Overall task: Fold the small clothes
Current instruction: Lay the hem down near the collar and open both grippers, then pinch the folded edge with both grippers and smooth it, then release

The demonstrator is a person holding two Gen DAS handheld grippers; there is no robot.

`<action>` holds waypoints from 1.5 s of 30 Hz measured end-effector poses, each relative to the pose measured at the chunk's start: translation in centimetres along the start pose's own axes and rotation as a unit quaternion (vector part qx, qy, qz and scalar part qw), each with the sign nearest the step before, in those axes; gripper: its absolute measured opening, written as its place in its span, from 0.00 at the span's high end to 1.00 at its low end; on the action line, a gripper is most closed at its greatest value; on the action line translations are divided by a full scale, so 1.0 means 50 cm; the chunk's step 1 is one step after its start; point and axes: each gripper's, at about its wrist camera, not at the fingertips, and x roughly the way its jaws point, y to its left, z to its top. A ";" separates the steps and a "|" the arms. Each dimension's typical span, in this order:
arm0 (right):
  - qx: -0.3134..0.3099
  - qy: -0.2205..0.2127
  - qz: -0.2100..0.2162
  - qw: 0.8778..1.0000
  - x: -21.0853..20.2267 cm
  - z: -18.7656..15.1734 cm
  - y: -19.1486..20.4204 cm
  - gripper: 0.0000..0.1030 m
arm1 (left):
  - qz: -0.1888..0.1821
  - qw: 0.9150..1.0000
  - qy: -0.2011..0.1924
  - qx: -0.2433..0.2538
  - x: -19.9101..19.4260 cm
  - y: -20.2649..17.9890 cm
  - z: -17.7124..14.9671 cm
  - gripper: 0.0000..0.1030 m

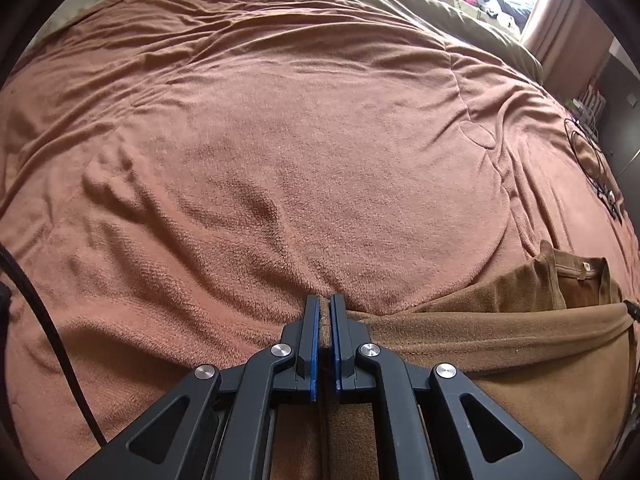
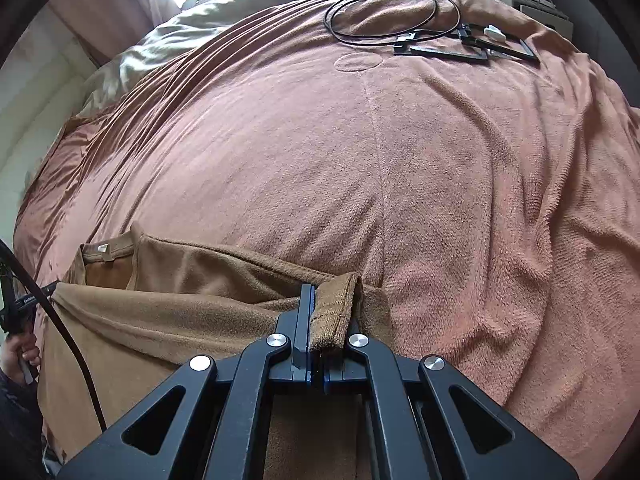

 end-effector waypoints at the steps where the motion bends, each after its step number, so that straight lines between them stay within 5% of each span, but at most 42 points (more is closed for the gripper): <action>1: 0.002 0.005 0.005 1.000 -0.004 0.003 0.002 0.99 | 0.003 1.000 0.002 0.008 -0.006 -0.005 0.002 0.93; 3: 0.003 0.009 0.017 1.000 -0.023 0.009 0.005 0.88 | -0.003 1.000 0.001 0.013 -0.021 -0.007 0.006 0.87; 5: -0.011 0.000 0.022 1.000 -0.049 0.010 0.009 0.50 | -0.008 1.000 -0.010 0.020 -0.046 -0.008 0.009 0.73; 6: -0.018 -0.006 0.027 0.999 -0.063 0.008 0.010 0.27 | -0.009 1.000 -0.015 0.023 -0.056 -0.007 0.010 0.57; 7: -0.029 -0.015 0.020 0.999 -0.076 0.004 0.016 0.23 | -0.013 0.999 -0.019 0.028 -0.069 -0.007 0.010 0.44; 13: -0.097 0.003 -0.029 0.995 -0.094 -0.024 0.031 0.23 | -0.017 0.997 -0.006 0.078 -0.096 -0.018 -0.007 0.33; 22: -0.189 0.033 -0.087 0.978 -0.074 -0.051 0.074 0.23 | 0.014 0.988 0.053 0.145 -0.060 -0.024 -0.051 0.33; 30: -0.181 0.018 -0.125 0.975 -0.027 -0.001 0.085 0.25 | 0.023 0.991 0.038 0.127 -0.022 -0.031 -0.010 0.33; 34: -0.157 0.008 -0.113 0.981 -0.008 0.027 0.074 0.47 | 0.021 0.994 0.022 0.109 -0.009 -0.033 0.022 0.41; 39: -0.118 0.000 -0.074 0.990 0.009 0.055 0.040 0.58 | 0.002 0.997 0.022 0.071 0.006 -0.020 0.044 0.58; 45: -0.110 -0.003 -0.051 0.993 0.024 0.060 0.021 0.72 | -0.025 0.998 0.029 0.047 0.018 -0.002 0.040 0.60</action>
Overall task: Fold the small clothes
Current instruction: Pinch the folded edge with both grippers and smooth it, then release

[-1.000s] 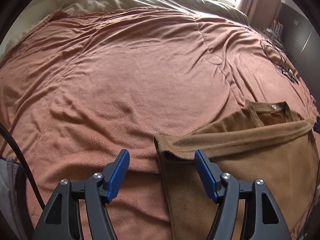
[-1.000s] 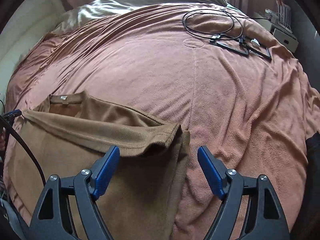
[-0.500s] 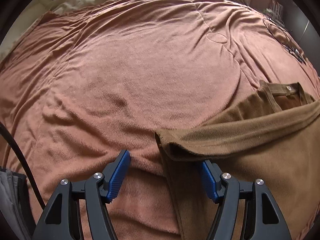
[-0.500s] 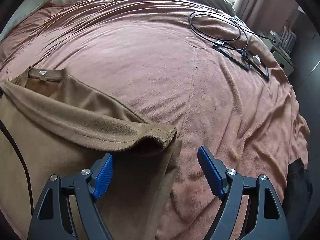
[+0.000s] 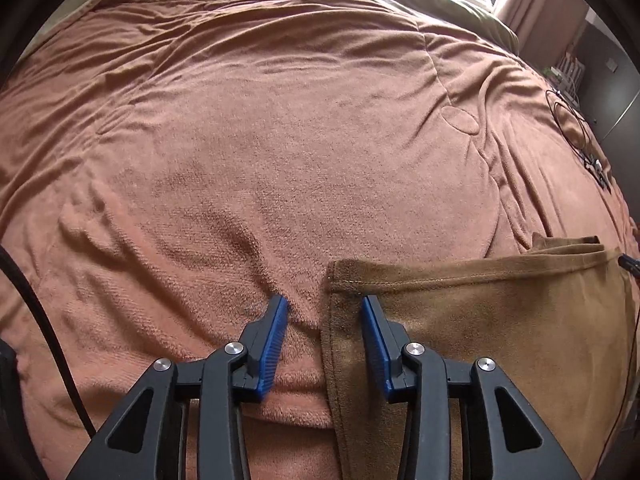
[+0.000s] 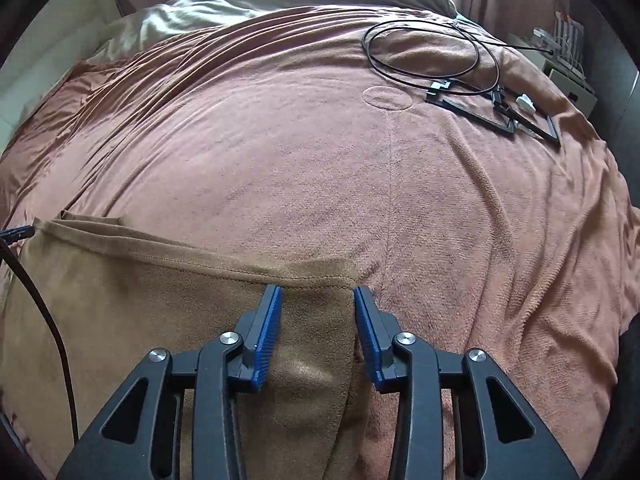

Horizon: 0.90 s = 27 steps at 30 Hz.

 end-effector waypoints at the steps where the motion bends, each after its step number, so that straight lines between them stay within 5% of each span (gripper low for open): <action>1: 0.005 -0.001 0.005 1.000 0.001 0.000 -0.004 0.73 | -0.001 1.000 -0.002 0.000 0.000 0.000 -0.001 0.60; 6: 0.021 -0.005 0.017 1.000 -0.007 -0.002 -0.012 0.83 | 0.004 1.000 -0.003 0.007 0.007 -0.010 0.002 0.64; 9: 0.022 -0.012 0.008 1.000 -0.020 -0.003 -0.011 0.98 | 0.001 1.000 -0.004 0.012 0.009 -0.018 0.005 0.83; 12: 0.027 -0.016 -0.007 0.999 -0.034 -0.006 -0.011 1.00 | 0.016 1.000 -0.009 0.024 0.002 -0.028 0.006 0.92; 21: 0.029 -0.051 -0.029 0.998 -0.114 -0.004 -0.006 1.00 | 0.045 0.996 -0.066 0.042 -0.086 -0.049 0.024 0.94; 27: 0.025 -0.049 -0.050 0.997 -0.110 0.013 0.003 1.00 | 0.057 0.995 -0.068 0.035 -0.079 -0.060 0.047 0.94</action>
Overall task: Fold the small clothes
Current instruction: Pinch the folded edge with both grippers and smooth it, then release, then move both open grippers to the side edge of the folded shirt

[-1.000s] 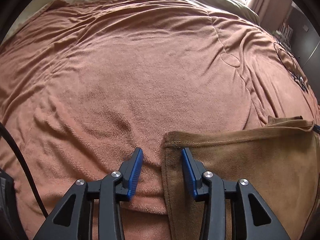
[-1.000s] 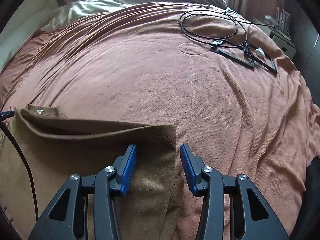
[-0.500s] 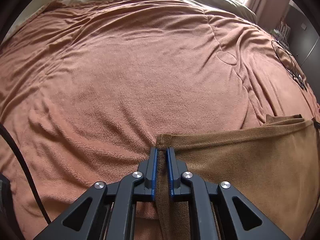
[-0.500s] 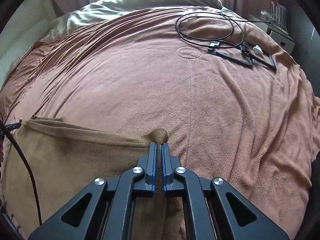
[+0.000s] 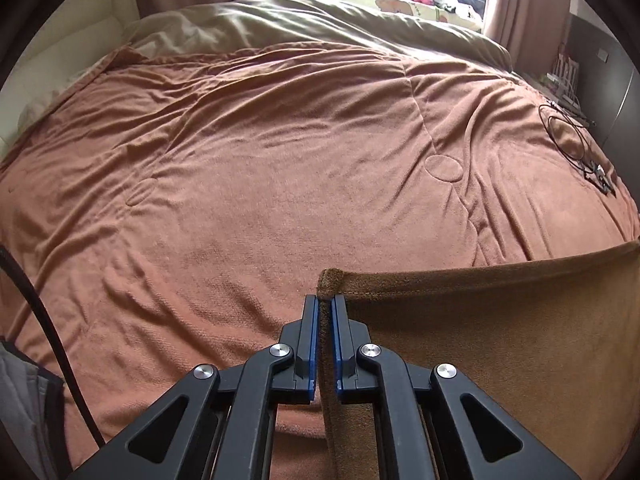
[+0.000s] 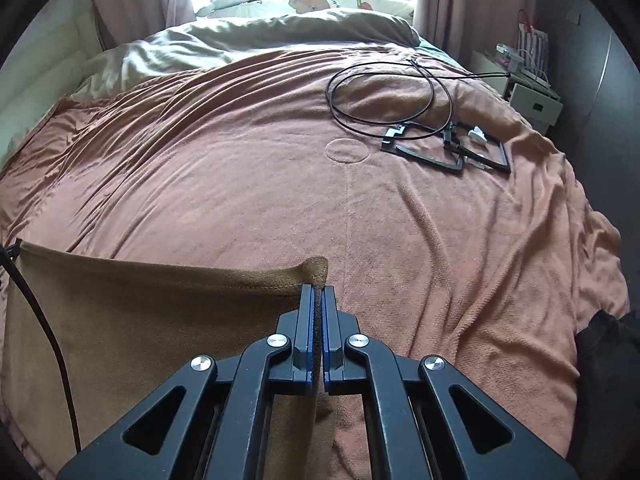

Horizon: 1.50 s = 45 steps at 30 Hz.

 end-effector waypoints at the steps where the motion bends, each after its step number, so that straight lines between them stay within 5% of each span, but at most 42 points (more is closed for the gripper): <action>1: 0.001 0.003 -0.002 1.000 0.009 0.004 -0.002 1.00 | 0.005 1.000 0.003 -0.002 0.011 0.000 0.002 0.94; 12: 0.005 0.064 -0.006 0.998 0.128 -0.003 0.010 0.96 | -0.009 0.998 0.057 -0.035 0.106 0.019 -0.020 0.88; 14: 0.009 0.057 -0.003 0.998 0.114 0.000 0.004 0.85 | -0.015 0.998 0.053 -0.040 0.089 0.022 -0.023 0.82; 16: 0.009 0.046 0.001 0.999 0.092 -0.002 -0.001 0.60 | -0.018 0.998 0.050 -0.041 0.073 0.025 -0.028 0.80; 17: 0.009 0.041 0.002 0.999 0.079 -0.003 -0.003 0.56 | -0.019 0.998 0.048 -0.039 0.062 0.024 -0.032 0.80; 27: -0.049 0.061 0.000 0.997 0.031 -0.062 -0.003 0.59 | -0.050 0.998 0.047 -0.007 0.002 -0.004 -0.092 0.80; 30: -0.035 0.080 -0.016 0.996 0.061 -0.072 -0.014 0.71 | -0.037 0.998 0.056 0.005 0.015 -0.011 -0.110 0.80; 35: 0.011 0.067 -0.018 0.998 0.076 -0.078 -0.024 0.72 | -0.022 0.998 0.056 -0.010 0.024 0.000 -0.126 0.71; 45: 0.045 0.084 -0.007 0.995 -0.005 -0.081 -0.029 0.73 | -0.030 0.997 0.046 -0.052 -0.064 0.023 -0.163 0.71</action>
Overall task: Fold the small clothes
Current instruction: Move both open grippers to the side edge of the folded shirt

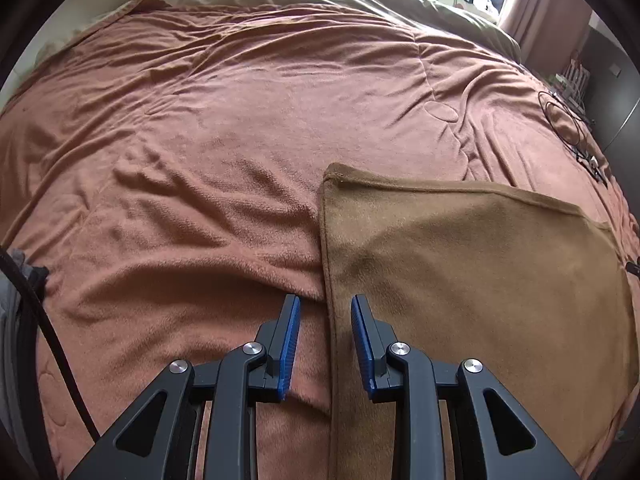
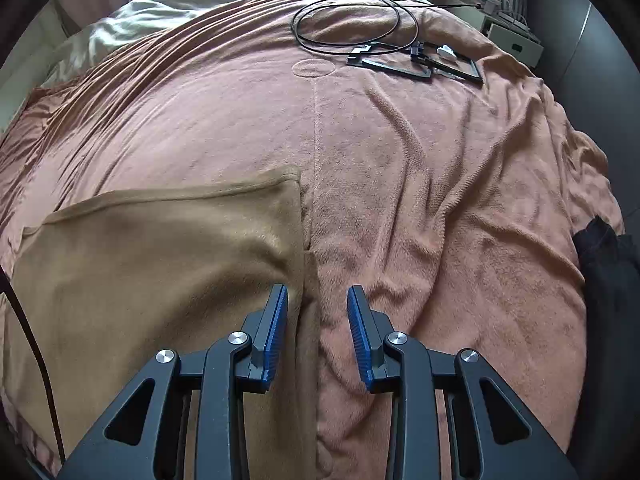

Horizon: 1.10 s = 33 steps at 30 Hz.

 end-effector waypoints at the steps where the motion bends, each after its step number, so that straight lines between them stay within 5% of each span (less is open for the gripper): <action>1: 0.000 -0.002 0.005 1.000 -0.015 -0.008 -0.001 0.72 | -0.006 1.000 -0.002 -0.003 -0.010 0.000 -0.009 0.71; 15: -0.038 -0.004 0.061 0.997 -0.157 -0.189 0.034 0.72 | -0.047 0.998 -0.003 0.035 -0.100 -0.086 -0.148 0.70; 17: -0.043 -0.007 0.069 0.997 -0.171 -0.214 0.044 0.65 | -0.047 0.998 0.002 0.043 -0.104 -0.101 -0.171 0.55; 19: -0.038 -0.016 0.079 0.996 -0.184 -0.234 0.048 0.42 | -0.042 0.998 -0.004 0.050 -0.113 -0.113 -0.195 0.39; 33: -0.062 0.003 0.038 0.997 -0.153 -0.372 0.093 0.39 | -0.013 1.000 -0.001 0.019 -0.121 -0.092 -0.332 0.39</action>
